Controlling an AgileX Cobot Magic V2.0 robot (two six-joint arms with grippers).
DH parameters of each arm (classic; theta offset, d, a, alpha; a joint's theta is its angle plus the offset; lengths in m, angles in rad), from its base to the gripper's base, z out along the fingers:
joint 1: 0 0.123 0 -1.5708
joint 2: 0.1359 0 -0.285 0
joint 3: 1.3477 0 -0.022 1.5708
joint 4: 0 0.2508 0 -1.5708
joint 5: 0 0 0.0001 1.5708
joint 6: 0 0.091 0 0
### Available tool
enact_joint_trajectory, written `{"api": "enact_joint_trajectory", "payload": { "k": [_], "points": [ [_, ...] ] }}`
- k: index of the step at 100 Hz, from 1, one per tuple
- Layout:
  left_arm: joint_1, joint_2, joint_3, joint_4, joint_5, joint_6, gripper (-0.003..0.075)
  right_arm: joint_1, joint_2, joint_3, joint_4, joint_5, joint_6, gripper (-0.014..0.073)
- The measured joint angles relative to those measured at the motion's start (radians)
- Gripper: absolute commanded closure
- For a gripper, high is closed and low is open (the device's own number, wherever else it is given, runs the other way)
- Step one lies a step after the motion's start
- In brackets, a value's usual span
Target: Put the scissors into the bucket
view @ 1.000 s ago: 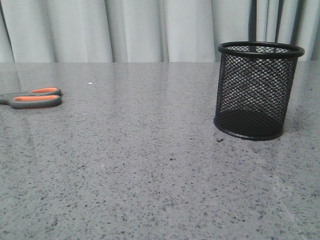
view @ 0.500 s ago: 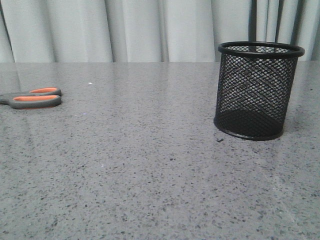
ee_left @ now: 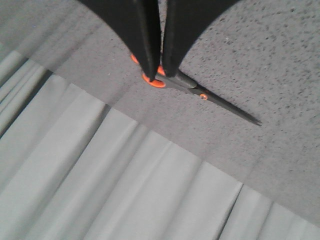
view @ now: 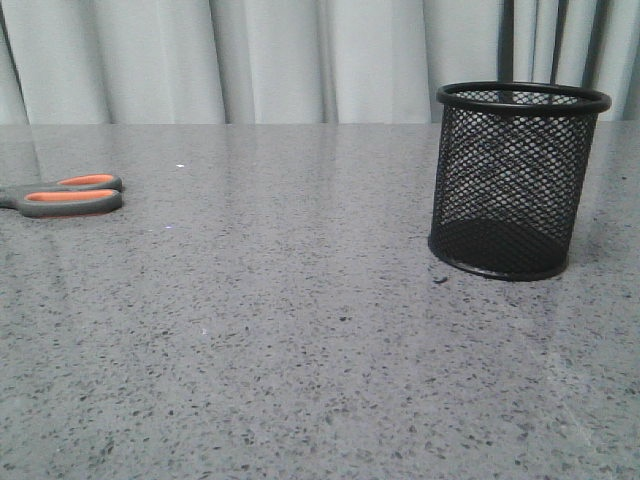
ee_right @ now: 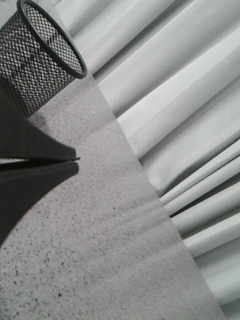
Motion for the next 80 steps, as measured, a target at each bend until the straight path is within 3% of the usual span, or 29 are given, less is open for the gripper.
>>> {"api": "enact_joint_trajectory", "payload": {
  "k": [26,52,64,80],
  "points": [
    [0.0,0.058,-0.26,0.129,0.153,0.0,0.0741,0.0,0.088,-0.193,-0.062,0.165,0.002,0.0642],
    [0.0,0.338,-0.59,0.342,0.521,0.042,0.0741,0.0,0.413,-0.5,-0.223,0.506,0.002,0.0643],
    [0.0,0.441,-0.663,0.355,0.631,0.062,0.0741,0.0,0.528,-0.612,-0.253,0.619,0.002,0.0643],
    [0.0,0.509,-0.68,0.346,0.671,0.065,0.0741,0.0,0.592,-0.677,-0.262,0.662,0.002,0.0642]
  ]
}}
